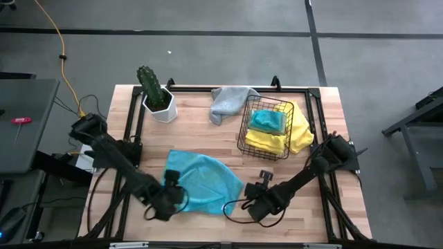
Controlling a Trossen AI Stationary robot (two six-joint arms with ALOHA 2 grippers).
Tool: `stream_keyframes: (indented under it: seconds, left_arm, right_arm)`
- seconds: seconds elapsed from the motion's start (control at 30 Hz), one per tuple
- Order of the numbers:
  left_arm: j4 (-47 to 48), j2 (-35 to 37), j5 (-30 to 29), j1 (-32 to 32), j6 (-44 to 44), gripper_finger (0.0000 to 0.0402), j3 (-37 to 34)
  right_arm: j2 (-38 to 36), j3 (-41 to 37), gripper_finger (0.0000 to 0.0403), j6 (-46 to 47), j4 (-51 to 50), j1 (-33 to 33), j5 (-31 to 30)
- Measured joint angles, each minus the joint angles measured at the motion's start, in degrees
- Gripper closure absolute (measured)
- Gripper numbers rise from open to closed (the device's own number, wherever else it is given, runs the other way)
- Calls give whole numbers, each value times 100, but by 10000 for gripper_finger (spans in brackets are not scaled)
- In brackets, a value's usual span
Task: Fold microfiber towels
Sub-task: Fold the blue microfiber towel
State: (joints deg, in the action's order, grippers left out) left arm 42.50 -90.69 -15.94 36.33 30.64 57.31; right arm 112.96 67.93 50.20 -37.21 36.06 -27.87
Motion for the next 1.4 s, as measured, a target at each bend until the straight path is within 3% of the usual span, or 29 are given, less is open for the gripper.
stream_keyframes:
  seconds: [0.17,0.3,0.57,0.67,0.8,1.07,1.2,1.3,1.4]
  left_arm:
    - [-1913,-46,40,-769,-797,201,-775]
    - [-3194,-44,364,-1152,-779,226,-1457]
    - [-4034,1,109,-1134,229,385,-2543]
    - [-4270,8,25,-1077,511,387,-2711]
    - [-4318,8,-1,-984,623,397,-2732]
    - [-4503,-7,366,-931,783,400,-2745]
    - [-4658,-22,664,-931,790,400,-2751]
    - [-4717,-27,840,-931,786,401,-2753]
    - [-4722,-27,944,-929,795,401,-2753]
  right_arm:
    - [-247,-778,396,129,1312,-58,-71]
    - [-274,-1200,364,341,2209,-161,-83]
    - [-255,-1354,254,77,2670,-197,-223]
    - [-255,-1356,223,-182,2665,-304,-212]
    - [-233,-1364,209,-441,2787,-452,-216]
    - [-190,-1375,216,-1047,2919,-749,-839]
    - [-165,-1399,238,-1722,3290,-814,-1288]
    - [-150,-1415,284,-2068,3478,-903,-1556]
    - [-152,-1411,369,-2029,3552,-980,-1758]
